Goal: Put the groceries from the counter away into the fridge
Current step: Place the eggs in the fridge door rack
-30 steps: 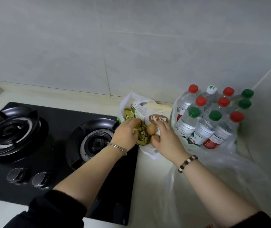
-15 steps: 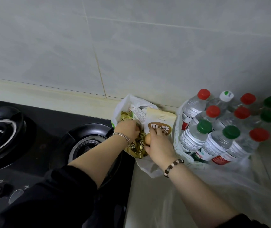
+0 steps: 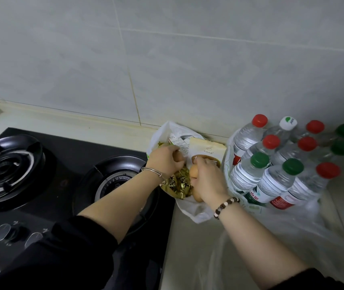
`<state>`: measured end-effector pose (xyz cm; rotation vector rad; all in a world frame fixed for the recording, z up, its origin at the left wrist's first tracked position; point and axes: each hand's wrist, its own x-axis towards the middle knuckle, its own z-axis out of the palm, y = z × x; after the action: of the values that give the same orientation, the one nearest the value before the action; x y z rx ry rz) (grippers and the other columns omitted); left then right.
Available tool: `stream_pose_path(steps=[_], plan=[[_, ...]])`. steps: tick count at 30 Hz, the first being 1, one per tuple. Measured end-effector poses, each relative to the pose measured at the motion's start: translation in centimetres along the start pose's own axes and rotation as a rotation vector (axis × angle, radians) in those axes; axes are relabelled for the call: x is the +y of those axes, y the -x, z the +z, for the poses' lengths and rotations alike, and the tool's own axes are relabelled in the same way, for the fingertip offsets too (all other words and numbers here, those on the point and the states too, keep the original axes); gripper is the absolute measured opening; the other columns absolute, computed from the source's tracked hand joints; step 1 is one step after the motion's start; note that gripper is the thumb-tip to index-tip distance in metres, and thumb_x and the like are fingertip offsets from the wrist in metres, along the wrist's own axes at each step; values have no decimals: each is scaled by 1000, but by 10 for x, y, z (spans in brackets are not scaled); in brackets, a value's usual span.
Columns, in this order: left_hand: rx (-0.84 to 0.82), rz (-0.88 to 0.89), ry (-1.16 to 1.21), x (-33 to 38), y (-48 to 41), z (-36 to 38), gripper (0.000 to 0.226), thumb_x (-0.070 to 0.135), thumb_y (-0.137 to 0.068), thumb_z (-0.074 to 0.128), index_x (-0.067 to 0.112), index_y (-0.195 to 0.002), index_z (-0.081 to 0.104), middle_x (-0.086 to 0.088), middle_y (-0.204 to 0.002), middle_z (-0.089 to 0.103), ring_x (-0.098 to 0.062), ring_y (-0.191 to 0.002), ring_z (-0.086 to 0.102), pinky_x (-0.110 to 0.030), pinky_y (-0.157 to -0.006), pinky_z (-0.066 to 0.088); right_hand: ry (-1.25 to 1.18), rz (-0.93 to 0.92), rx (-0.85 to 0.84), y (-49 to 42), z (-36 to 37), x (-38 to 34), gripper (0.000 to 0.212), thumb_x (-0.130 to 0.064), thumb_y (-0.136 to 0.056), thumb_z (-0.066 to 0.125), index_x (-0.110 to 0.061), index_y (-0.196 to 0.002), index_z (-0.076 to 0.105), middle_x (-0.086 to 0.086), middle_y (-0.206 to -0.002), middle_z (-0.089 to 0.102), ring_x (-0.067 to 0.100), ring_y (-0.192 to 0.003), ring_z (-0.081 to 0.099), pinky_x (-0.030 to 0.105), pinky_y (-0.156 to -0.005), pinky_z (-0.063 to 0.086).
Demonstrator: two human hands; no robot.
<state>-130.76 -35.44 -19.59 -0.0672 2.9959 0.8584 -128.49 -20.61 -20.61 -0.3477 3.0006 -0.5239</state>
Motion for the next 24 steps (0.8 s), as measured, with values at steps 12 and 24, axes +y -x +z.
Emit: stream_pose_path(steps=[12,24], plan=[[159,-265,551,-20,100,-60,45,12,-72,77,17,-115,64,1,-105,64,-12,-94,59,-19,-81,43,-208,-125,105,39,-39,-69,37,-26,-82,67,-15,-114,52,5,-111,56,31,-96,58,34,-74,46],[588,-526,536,-96,333,-151,41,13,-73,78,25,-109,61,2,-101,62,-13,-90,60,-20,-78,48,-454,-603,-99,153,-18,-241,42,-29,-81,72,-19,-117,53,1,-112,57,22,-99,57,25,-74,39]])
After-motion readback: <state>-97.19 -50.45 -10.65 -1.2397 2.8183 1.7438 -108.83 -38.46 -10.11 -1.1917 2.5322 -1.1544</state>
